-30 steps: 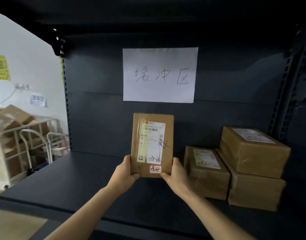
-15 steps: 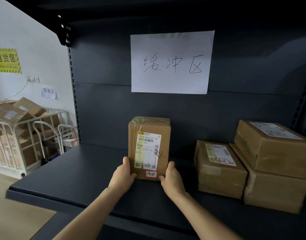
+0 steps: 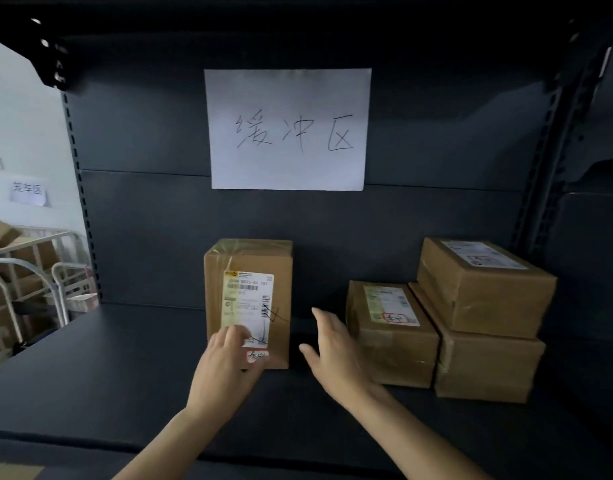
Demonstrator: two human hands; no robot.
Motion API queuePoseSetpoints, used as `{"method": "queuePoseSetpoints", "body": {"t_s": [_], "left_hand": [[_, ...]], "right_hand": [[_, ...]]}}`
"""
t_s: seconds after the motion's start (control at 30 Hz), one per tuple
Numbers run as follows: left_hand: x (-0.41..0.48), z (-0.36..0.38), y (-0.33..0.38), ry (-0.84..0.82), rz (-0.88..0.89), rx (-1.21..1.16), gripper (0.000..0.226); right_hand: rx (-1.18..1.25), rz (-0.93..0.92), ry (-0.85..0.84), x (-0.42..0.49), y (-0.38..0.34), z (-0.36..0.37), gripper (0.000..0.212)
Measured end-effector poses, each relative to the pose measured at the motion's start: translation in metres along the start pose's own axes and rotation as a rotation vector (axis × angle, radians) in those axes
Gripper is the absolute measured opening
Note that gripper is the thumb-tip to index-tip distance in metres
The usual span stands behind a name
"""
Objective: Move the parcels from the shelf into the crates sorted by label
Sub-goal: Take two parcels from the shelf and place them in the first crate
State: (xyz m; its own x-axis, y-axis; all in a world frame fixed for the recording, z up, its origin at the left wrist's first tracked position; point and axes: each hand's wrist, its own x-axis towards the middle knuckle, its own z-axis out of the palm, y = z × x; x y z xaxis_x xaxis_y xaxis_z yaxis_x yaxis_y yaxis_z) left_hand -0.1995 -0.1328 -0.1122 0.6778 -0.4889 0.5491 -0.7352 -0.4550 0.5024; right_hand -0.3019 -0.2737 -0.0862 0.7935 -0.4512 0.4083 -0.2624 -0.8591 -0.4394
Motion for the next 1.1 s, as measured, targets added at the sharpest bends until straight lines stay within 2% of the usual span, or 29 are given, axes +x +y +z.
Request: {"method": "queuePoseSetpoints", "body": {"t_s": [0.23, 0.37, 0.43, 0.6, 0.8, 0.9, 1.0, 1.03, 1.1], "left_hand": [[0.008, 0.034, 0.053, -0.163, 0.103, -0.111, 0.043], [0.014, 0.055, 0.08, -0.214, 0.094, -0.199, 0.045], [0.017, 0.065, 0.095, -0.253, 0.031, -0.263, 0.049], [0.029, 0.073, 0.129, -0.457, -0.279, -0.527, 0.062], [0.03, 0.084, 0.12, -0.527, -0.464, -0.601, 0.054], [0.033, 0.08, 0.11, -0.525, -0.544, -0.756, 0.052], [0.044, 0.081, 0.102, -0.55, -0.636, -0.852, 0.084], [0.046, 0.08, 0.103, -0.548, -0.627, -0.83, 0.084], [0.044, 0.077, 0.106, -0.495, -0.568, -0.725, 0.06]], "right_hand": [[-0.059, 0.001, 0.191, -0.023, 0.034, -0.047, 0.053], [-0.124, 0.101, 0.263, -0.037, 0.058, -0.066, 0.053], [-0.142, 0.185, 0.26, -0.042, 0.068, -0.072, 0.058], [-0.107, 0.374, 0.235, -0.039, 0.071, -0.071, 0.062], [-0.105, 0.45, 0.225, -0.025, 0.062, -0.063, 0.052], [0.06, 0.538, 0.191, -0.018, 0.069, -0.066, 0.044], [0.363, 0.669, 0.089, -0.018, 0.074, -0.063, 0.048], [0.45, 0.69, 0.081, -0.019, 0.076, -0.061, 0.049], [0.539, 0.675, 0.075, -0.021, 0.077, -0.061, 0.049]]}}
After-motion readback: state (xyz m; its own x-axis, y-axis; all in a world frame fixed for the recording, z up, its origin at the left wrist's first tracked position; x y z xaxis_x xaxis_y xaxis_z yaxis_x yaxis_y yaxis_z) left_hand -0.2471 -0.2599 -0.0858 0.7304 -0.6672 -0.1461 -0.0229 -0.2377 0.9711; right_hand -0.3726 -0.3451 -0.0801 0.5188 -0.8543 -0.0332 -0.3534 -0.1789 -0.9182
